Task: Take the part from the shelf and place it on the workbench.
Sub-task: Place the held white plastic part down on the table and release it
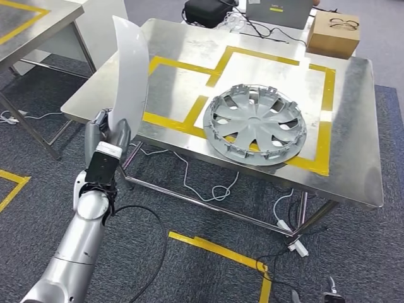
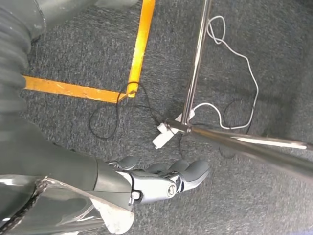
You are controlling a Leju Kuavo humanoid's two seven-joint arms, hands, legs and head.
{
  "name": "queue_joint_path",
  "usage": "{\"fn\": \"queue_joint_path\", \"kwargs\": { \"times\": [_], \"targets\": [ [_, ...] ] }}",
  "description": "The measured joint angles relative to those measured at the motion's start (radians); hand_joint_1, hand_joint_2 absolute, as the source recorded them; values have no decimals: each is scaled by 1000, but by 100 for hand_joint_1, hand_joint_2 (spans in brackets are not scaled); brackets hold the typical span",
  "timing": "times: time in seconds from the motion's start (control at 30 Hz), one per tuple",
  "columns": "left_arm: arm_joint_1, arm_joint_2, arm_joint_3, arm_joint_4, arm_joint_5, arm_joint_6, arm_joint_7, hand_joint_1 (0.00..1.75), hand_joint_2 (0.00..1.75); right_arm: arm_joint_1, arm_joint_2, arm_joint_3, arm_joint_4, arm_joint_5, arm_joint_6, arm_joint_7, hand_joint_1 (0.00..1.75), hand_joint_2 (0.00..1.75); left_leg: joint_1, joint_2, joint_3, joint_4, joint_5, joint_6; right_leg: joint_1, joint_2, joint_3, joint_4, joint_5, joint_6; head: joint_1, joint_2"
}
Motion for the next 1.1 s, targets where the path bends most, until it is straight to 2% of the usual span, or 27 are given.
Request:
{"fn": "queue_joint_path", "kwargs": {
  "times": [0.03,0.07,0.13,0.17,0.2,0.23,0.27,0.3,0.33,0.37,0.4,0.5,0.57,0.6,0.67,0.7,0.73,0.77,0.83,0.87,0.9,0.93,1.03,1.07,1.1],
  "targets": [
    [-12,3,-4,6,-19,1,7,175,175,-3,0,2,1,0,-1,0,0,175,1,-1,3,-2,-1,7,-1,-1,-11,19,-11,5,1,0],
    [-27,5,-9,14,-38,2,15,175,175,-7,-1,5,3,1,-1,0,0,175,3,-1,6,-4,-2,13,-2,-1,-34,60,-30,9,2,0],
    [-54,10,-18,37,-72,2,27,175,175,-14,-2,9,8,1,-2,0,0,175,2,-1,9,-4,-7,21,-4,-2,-115,196,-79,14,4,0],
    [-65,13,-23,50,-88,2,34,175,175,-15,-3,12,11,1,-2,0,0,175,1,-1,12,-4,-10,23,-4,-2,-157,259,-94,16,3,0],
    [-73,16,-27,63,-105,2,40,175,175,-15,-3,15,14,0,-2,0,0,175,0,-1,16,-4,-14,24,-4,-2,-185,292,-90,16,3,0],
    [-82,20,-33,78,-127,2,49,175,175,-15,-4,19,17,0,-3,0,0,175,-1,-2,21,-4,-18,23,-4,-2,-193,285,-65,15,3,0],
    [-93,24,-39,93,-153,2,57,175,175,-16,-5,22,20,0,-3,0,0,175,-2,-3,28,-4,-23,22,-4,-2,-180,239,-24,12,3,0],
    [-107,27,-47,109,-180,2,65,175,175,-18,-7,25,23,0,-3,0,0,175,-2,-4,36,-4,-28,20,-3,-2,-154,168,22,7,4,0],
    [-124,31,-55,126,-205,2,71,175,175,-21,-9,29,25,0,-3,0,0,175,-4,-5,41,-4,-33,17,-1,-2,-123,101,54,2,3,0],
    [-140,35,-63,143,-224,1,77,175,175,-25,-11,33,28,-1,-4,0,0,175,-5,-6,44,-3,-37,13,0,-2,-97,50,71,-3,3,0],
    [-154,39,-71,159,-238,1,81,175,175,-29,-13,37,31,-1,-5,0,0,175,-6,-7,45,-3,-40,8,3,-1,-82,22,73,-7,3,0],
    [-177,47,-85,190,-254,0,87,175,175,-33,-14,45,35,-1,-7,0,0,175,-5,-5,50,-8,-46,-9,2,2,-68,6,62,-19,1,0],
    [-189,52,-89,202,-260,0,88,175,175,-35,-15,49,37,-2,-8,0,0,175,-4,-4,34,34,-69,-21,-3,2,-54,-4,59,-29,0,0],
    [-194,55,-92,208,-266,1,89,175,175,-36,-16,50,38,-3,-9,0,0,175,-3,-3,7,87,-91,-25,-4,1,-46,-6,55,-34,-1,0],
    [-199,61,-100,222,-286,3,95,175,175,-37,-16,53,43,-3,-8,0,0,175,-2,-2,-67,221,-137,-33,-4,1,-36,-7,46,-40,-1,0],
    [-200,64,-104,229,-298,5,100,175,175,-37,-16,54,45,-3,-8,0,0,175,-1,-2,-97,267,-143,-36,-4,2,-31,-7,42,-41,-1,0],
    [-201,66,-108,237,-309,7,104,175,175,-36,-16,56,48,-3,-8,0,0,175,-1,-2,-111,277,-128,-37,-4,3,-25,-6,37,-41,-1,0],
    [-203,68,-111,244,-318,9,107,175,175,-36,-16,58,51,-3,-8,0,0,175,0,-2,-108,250,-93,-37,-5,4,-17,-6,32,-39,-1,0],
    [-219,70,-119,261,-340,13,111,175,175,-38,-16,64,56,-4,-8,0,0,175,-1,0,-65,124,-7,-34,-3,5,-3,-3,20,-33,0,0],
    [-231,71,-125,271,-352,16,113,175,175,-40,-16,66,58,-4,-9,0,0,175,-2,1,-41,63,16,-29,-1,6,-1,-1,14,-28,0,0],
    [-241,73,-131,280,-364,18,116,175,175,-43,-16,69,60,-5,-9,0,0,175,-3,1,-26,24,25,-23,1,6,-1,1,10,-22,1,0],
    [-247,74,-136,289,-377,21,119,175,175,-45,-16,71,62,-6,-10,0,0,175,-5,1,-20,9,18,-17,3,6,-2,1,8,-17,0,0],
    [-265,78,-151,319,-434,32,137,175,175,-49,-18,79,67,-11,-12,0,0,175,-3,0,-15,-2,13,3,1,4,-12,8,-4,-1,1,0],
    [-276,79,-159,333,-462,39,146,175,175,-51,-20,82,69,-12,-12,0,0,175,-1,0,-11,-4,13,10,1,3,-27,35,-18,4,2,0],
    [-289,81,-168,351,-494,47,159,175,175,-54,-22,86,70,-13,-13,0,0,175,1,0,-9,-6,12,15,0,2,-55,84,-40,8,3,0]
  ]
}}
